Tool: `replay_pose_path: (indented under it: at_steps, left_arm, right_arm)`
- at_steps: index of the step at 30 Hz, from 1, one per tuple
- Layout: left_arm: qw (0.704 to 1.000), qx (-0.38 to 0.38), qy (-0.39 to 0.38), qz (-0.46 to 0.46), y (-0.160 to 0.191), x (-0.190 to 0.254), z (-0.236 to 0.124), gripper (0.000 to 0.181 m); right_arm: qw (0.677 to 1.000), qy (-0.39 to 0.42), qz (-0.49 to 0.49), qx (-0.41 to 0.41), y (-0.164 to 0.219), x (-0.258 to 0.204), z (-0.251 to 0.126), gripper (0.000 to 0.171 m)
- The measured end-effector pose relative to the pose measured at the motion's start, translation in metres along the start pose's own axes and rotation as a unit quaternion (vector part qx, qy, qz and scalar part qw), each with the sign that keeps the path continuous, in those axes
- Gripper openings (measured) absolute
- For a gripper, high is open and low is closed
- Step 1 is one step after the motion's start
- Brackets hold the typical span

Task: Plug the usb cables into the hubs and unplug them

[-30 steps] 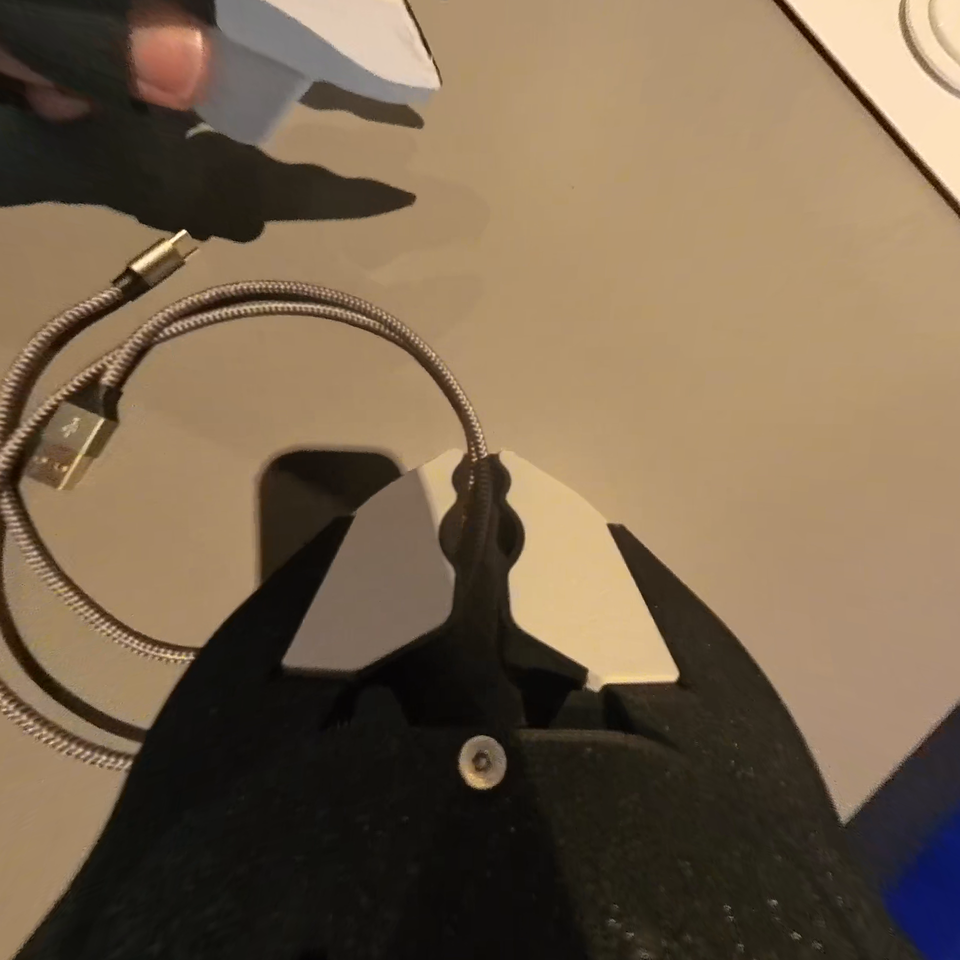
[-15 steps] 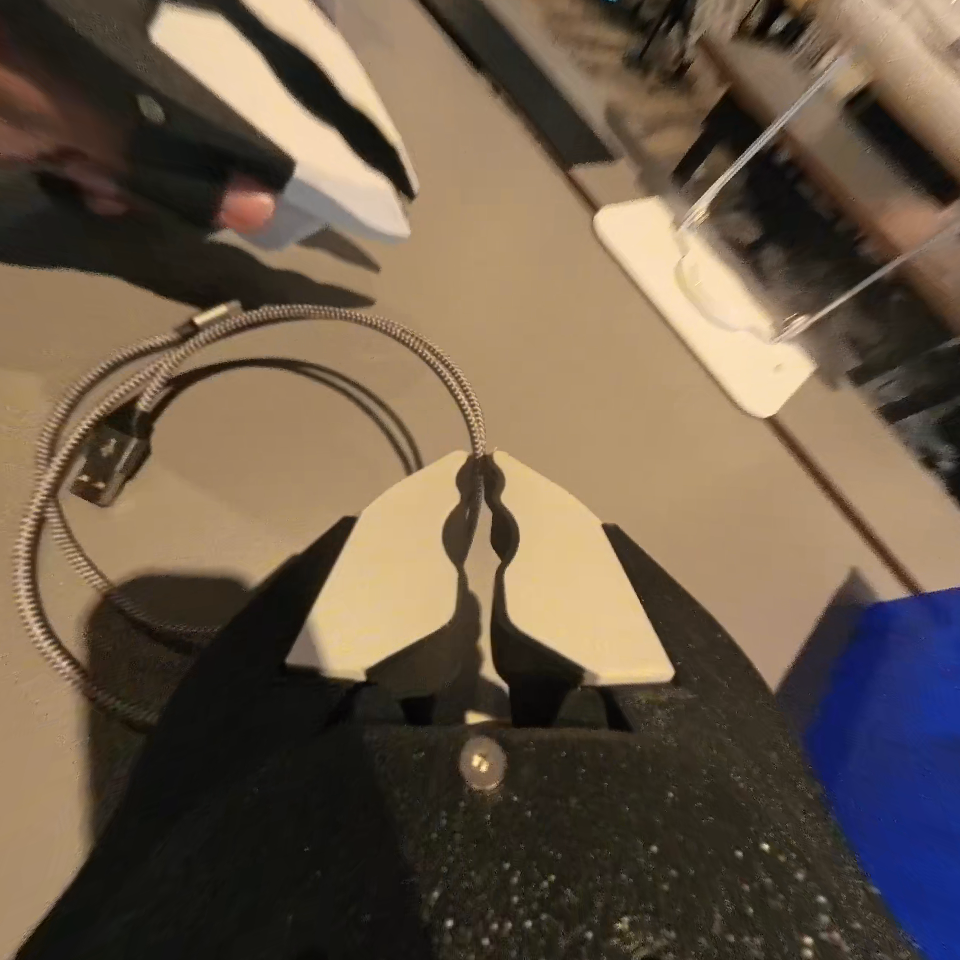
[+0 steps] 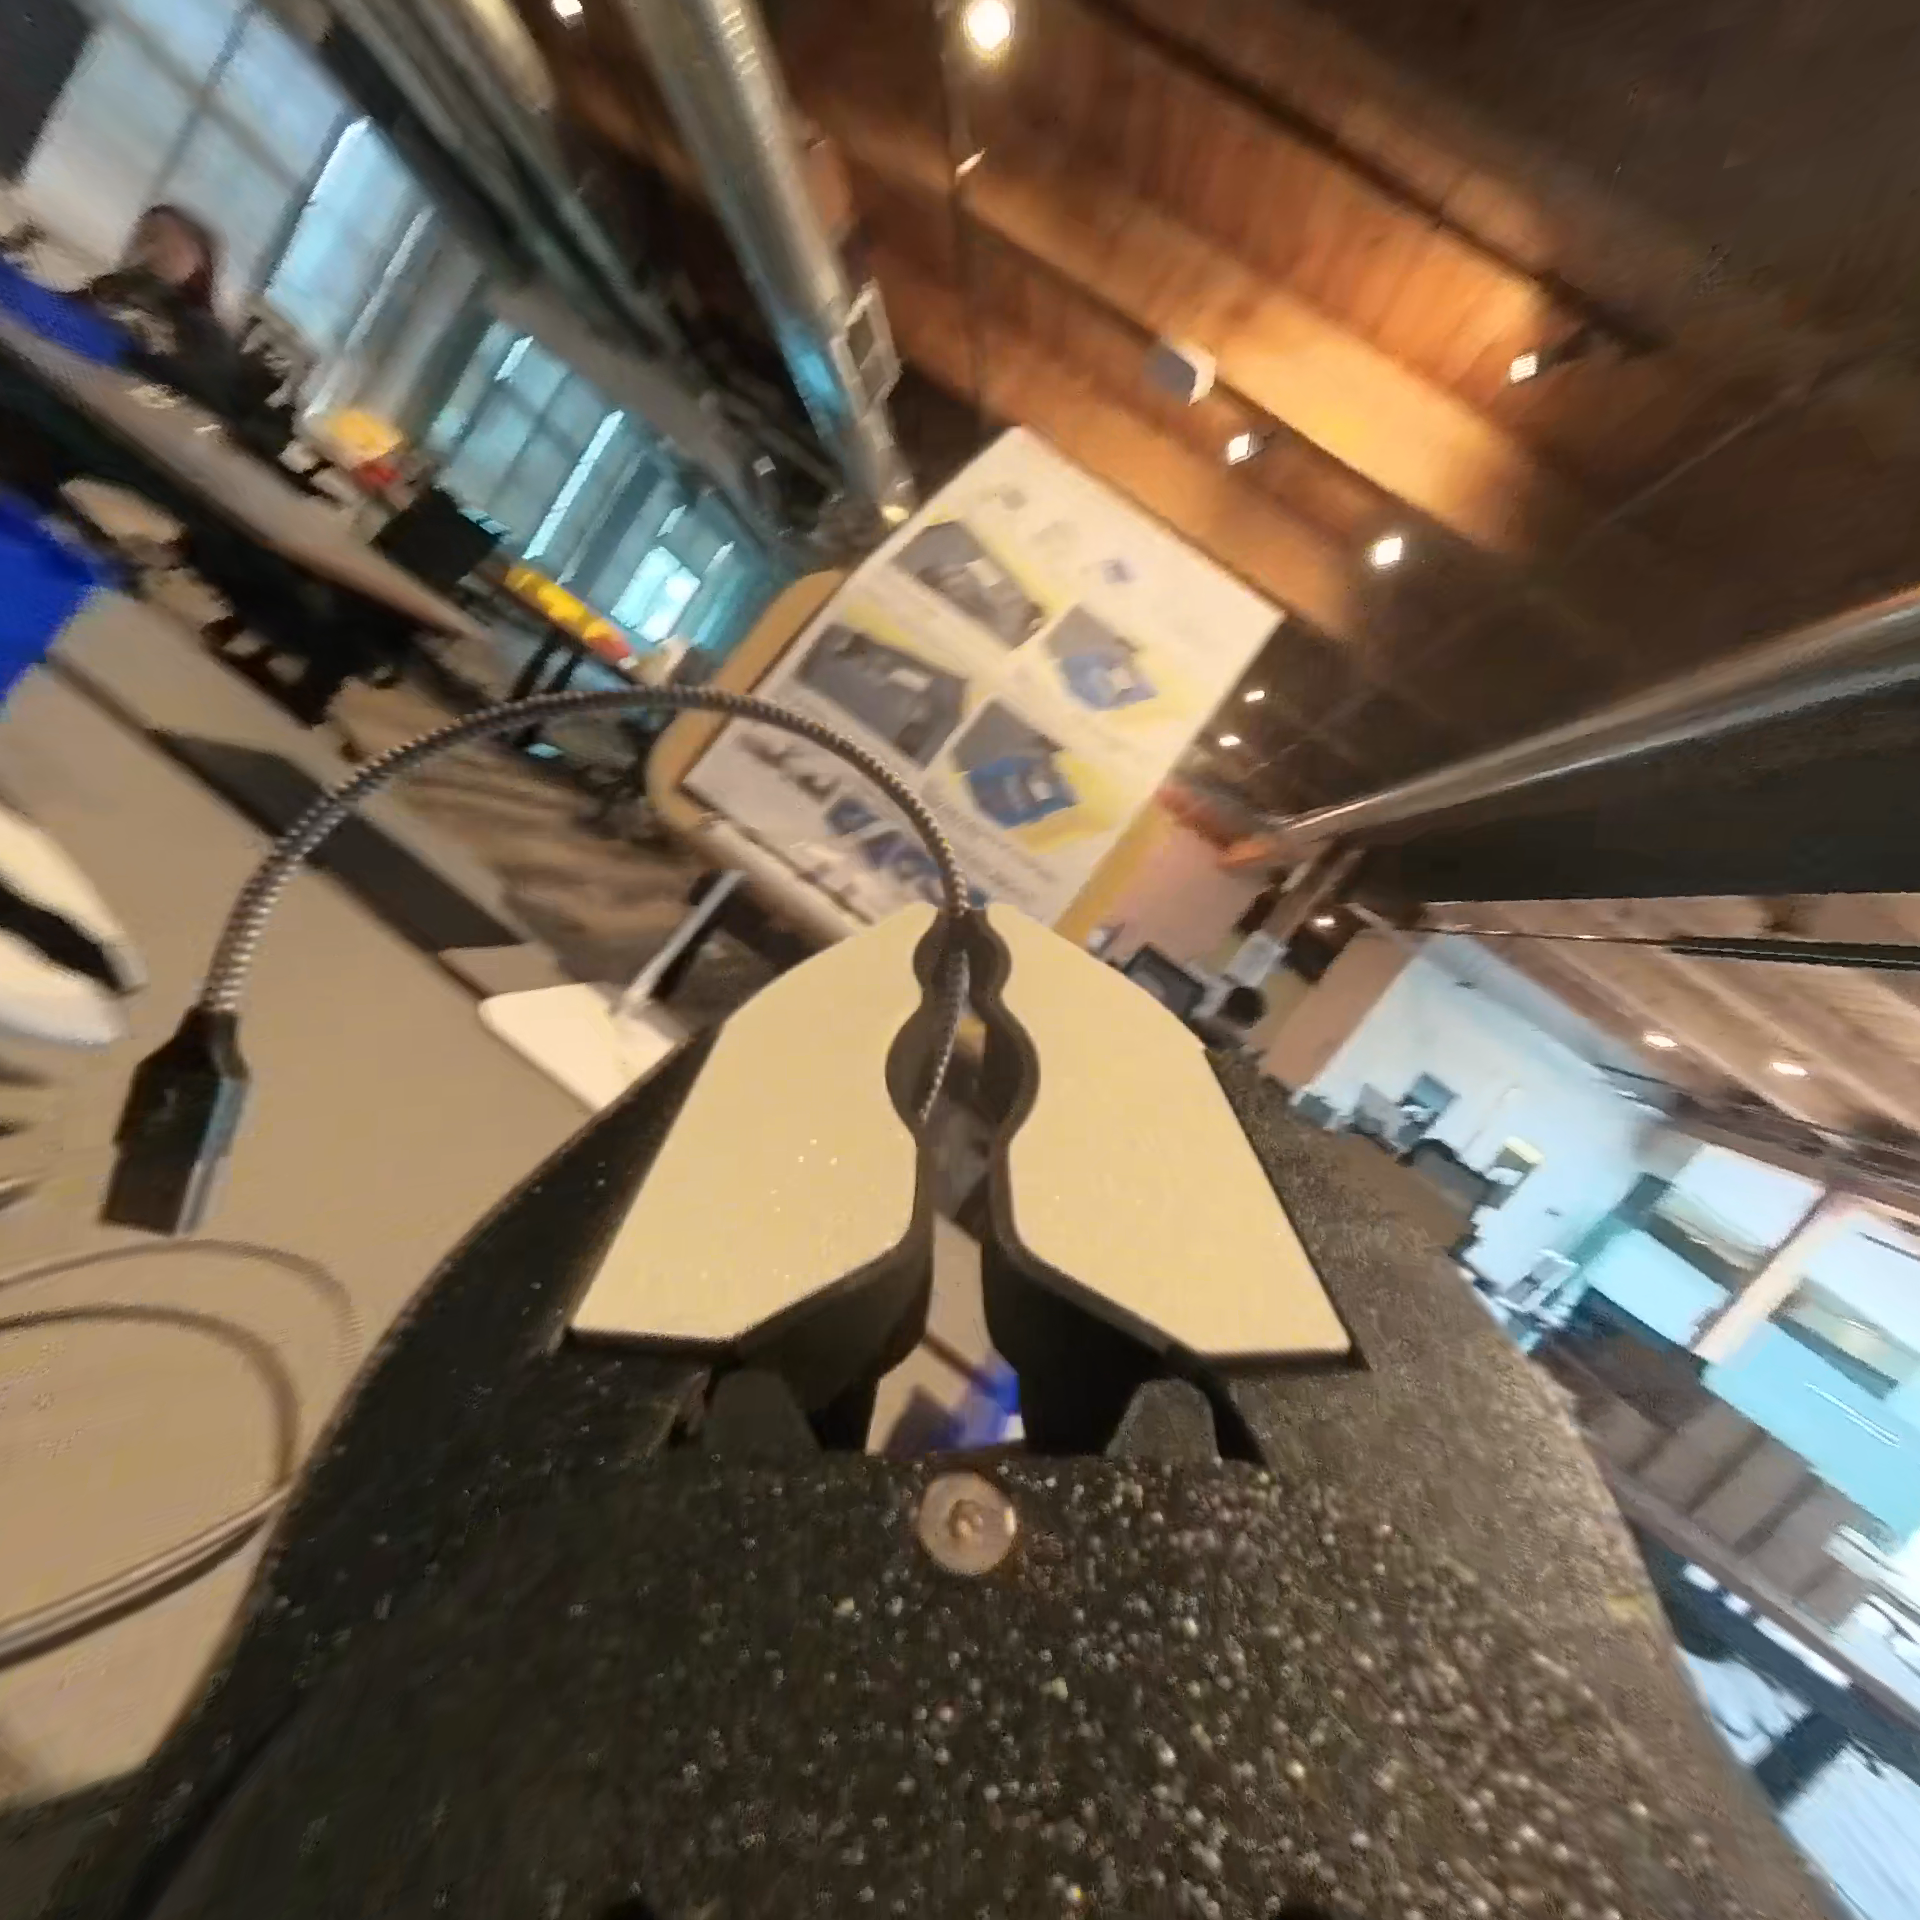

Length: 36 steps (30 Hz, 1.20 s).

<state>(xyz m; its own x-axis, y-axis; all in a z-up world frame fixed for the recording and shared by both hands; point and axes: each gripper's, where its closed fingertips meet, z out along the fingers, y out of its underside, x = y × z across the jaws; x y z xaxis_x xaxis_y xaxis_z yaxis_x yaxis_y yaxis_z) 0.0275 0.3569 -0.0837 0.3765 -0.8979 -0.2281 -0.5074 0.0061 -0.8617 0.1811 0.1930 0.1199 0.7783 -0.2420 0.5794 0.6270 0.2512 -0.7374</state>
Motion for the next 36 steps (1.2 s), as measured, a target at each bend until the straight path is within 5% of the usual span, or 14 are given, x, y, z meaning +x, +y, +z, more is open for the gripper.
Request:
replay_pose_path:
  at_steps: [8, 14, 19, 23, 36]
  left_arm:
    - [0.999, -0.021, 0.001, 0.025, 0.004, 0.004, 0.005, 0.018]
    - [0.998, -0.032, -0.002, 0.052, 0.007, 0.009, 0.007, 0.018]
    - [0.998, -0.033, -0.004, 0.060, 0.008, 0.010, 0.008, 0.018]
    - [0.997, -0.035, -0.003, 0.062, 0.008, 0.011, 0.008, 0.018]
    - [0.997, -0.041, -0.016, 0.058, 0.013, 0.005, 0.003, 0.017]
  right_arm:
    - [0.982, 0.177, 0.057, 0.002, 0.024, 0.131, -0.039, 0.002]
    - [0.973, 0.137, 0.141, -0.118, 0.109, 0.142, -0.033, 0.003]
    - [0.987, -0.067, 0.143, -0.036, 0.064, 0.071, -0.019, 0.003]
    - [0.961, -0.251, 0.079, -0.081, 0.046, -0.028, -0.020, 0.004]
    - [0.821, -0.478, 0.071, -0.303, 0.104, -0.167, -0.060, 0.003]
